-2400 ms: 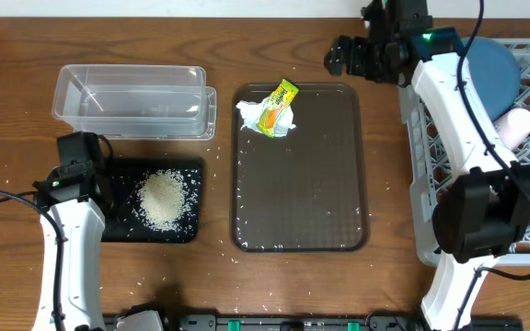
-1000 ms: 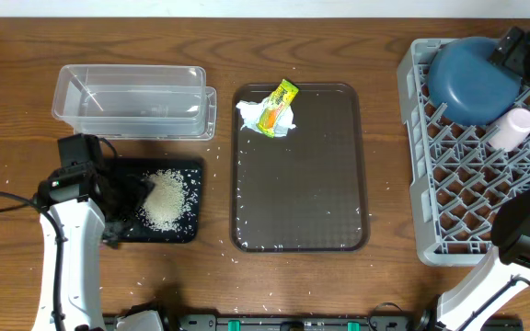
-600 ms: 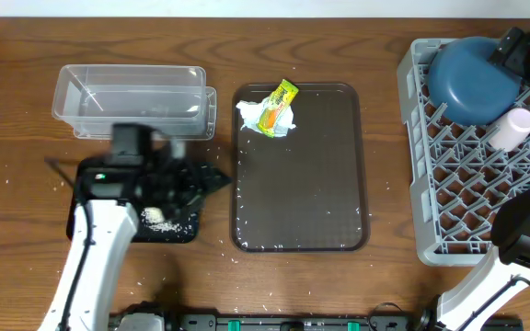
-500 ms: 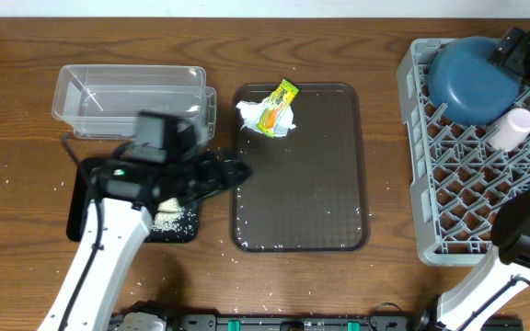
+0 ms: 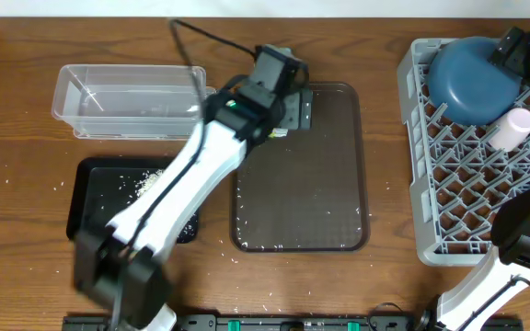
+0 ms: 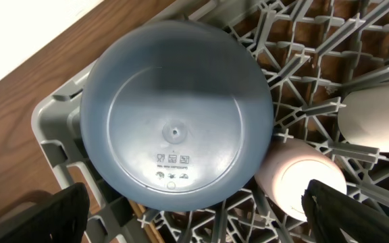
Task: Sort waste into correct bins and load items into the dishwasher rack
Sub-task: 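Reach the left gripper to the yellow wrapper and grasp it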
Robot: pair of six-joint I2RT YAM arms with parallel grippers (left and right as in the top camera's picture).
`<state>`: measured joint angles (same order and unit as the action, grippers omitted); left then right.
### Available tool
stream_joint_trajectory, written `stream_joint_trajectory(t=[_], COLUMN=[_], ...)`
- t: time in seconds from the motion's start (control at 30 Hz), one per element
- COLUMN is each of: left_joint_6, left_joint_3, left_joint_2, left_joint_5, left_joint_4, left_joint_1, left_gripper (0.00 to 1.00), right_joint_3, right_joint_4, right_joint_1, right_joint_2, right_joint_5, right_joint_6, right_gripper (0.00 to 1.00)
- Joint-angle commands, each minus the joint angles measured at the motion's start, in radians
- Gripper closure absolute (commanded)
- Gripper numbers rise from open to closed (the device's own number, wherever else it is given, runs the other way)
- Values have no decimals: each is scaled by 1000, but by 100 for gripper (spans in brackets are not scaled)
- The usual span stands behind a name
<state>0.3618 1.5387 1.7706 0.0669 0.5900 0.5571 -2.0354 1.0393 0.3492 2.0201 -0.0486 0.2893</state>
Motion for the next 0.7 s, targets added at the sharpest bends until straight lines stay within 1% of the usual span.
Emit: stream_joint_trajectory(t=[0.0,0.33,0.53,0.67], left_joint_6=[-29,-29,-29,-29], left_joint_3=[10,10,10,10], left_joint_2=[89,297,364,380], left_joint_5=[164,163,163,162], left_joint_4=[-64,-352,-360,-352], left_joint_1=[-2,-21,-34,-35], left_gripper=[7,7,8,14], right_joint_3=[-11,-11,-11,-11], right_joint_4=[2,2,2,2], right_joint_1=[1,1,1,1], right_joint_2=[-26,-26,-26,-26], right_joint_5=[7,7,7,7], right_joint_6=[10,10,10,10], right_gripper=[1,1,1,1])
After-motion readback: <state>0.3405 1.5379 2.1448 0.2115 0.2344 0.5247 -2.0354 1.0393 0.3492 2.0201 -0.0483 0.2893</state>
